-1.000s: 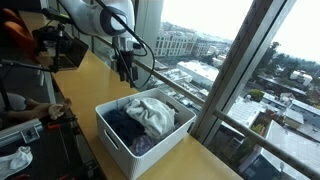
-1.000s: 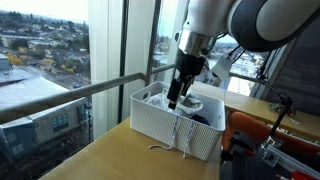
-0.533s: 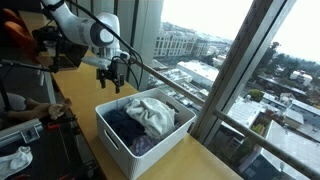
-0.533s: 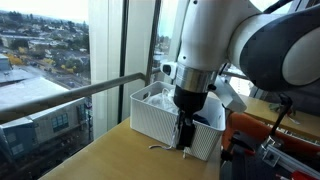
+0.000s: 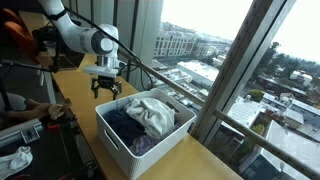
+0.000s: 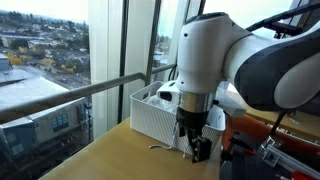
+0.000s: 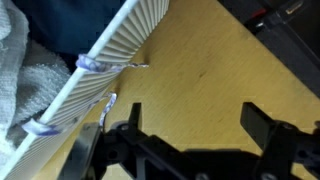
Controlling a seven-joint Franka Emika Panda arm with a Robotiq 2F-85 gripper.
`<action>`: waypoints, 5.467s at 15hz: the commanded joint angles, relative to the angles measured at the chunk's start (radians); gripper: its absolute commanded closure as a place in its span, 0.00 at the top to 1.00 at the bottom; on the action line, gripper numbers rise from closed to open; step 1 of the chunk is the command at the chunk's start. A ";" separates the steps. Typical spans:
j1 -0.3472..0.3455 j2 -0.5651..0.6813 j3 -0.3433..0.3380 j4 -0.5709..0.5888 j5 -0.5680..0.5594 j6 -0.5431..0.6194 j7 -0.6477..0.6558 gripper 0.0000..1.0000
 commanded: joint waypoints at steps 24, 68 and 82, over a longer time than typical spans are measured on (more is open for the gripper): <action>-0.011 0.158 -0.004 0.196 -0.512 -0.300 -0.254 0.30; -0.152 -0.024 -0.065 0.116 -0.440 -0.292 -0.125 0.25; -0.051 -0.010 0.019 0.181 -0.373 -0.260 -0.114 1.00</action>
